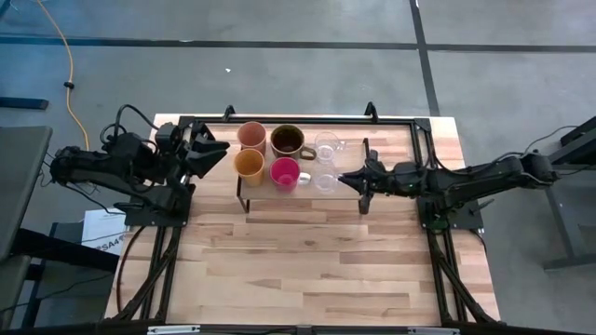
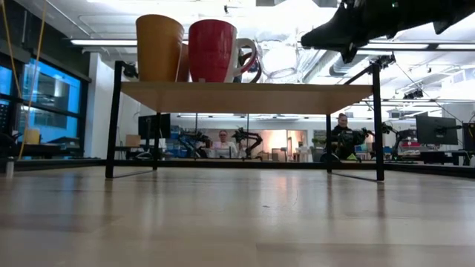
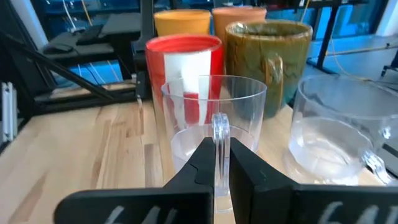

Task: Stack small to large cups/mugs on shelf
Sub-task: Put the transparent mug on the shelf, then return to Home Position

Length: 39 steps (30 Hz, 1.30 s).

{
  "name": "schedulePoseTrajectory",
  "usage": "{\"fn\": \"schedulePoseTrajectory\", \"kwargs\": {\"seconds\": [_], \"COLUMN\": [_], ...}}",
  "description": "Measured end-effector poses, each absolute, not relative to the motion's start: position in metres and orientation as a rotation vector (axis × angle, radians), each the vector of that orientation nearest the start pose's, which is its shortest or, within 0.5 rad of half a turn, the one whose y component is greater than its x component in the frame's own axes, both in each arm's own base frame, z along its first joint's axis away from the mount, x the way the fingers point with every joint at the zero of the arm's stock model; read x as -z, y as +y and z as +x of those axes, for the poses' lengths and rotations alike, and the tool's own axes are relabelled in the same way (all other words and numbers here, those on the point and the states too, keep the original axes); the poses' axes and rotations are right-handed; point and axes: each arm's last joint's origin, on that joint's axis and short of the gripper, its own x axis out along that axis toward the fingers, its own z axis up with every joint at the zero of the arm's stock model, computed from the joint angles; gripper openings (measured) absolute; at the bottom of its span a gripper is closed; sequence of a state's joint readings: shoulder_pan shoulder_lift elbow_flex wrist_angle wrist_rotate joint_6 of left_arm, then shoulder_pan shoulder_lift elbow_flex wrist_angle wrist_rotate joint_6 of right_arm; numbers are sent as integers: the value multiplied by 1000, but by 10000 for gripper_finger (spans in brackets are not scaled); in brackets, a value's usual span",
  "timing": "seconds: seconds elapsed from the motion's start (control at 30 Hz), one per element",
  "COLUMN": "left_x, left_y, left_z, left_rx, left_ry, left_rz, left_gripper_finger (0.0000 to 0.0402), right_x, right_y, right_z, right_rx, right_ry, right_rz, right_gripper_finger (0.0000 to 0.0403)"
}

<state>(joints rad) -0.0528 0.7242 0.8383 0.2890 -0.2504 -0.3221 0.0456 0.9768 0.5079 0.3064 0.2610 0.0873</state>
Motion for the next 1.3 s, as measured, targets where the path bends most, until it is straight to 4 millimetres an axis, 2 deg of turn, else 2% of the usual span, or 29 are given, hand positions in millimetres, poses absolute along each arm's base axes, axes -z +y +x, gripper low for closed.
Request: {"fn": "schedulePoseTrajectory", "kwargs": {"seconds": [0.47,1.07,1.3], "left_x": [-403,-404,-404], "left_y": [-1,-1,0], "left_z": [147,147,145], "left_rx": [-129,-128,-142], "left_ry": [-427,-428,-438], "left_rz": [-378,-378,-408], "left_gripper_finger": [97,97,97], "right_x": [-240,-242,-256], "right_y": [2,2,1], "right_z": [214,211,186], "right_rx": [252,257,249], "right_ry": [244,227,209], "right_rz": [44,114,153], "right_gripper_finger": [9,131,166]}}
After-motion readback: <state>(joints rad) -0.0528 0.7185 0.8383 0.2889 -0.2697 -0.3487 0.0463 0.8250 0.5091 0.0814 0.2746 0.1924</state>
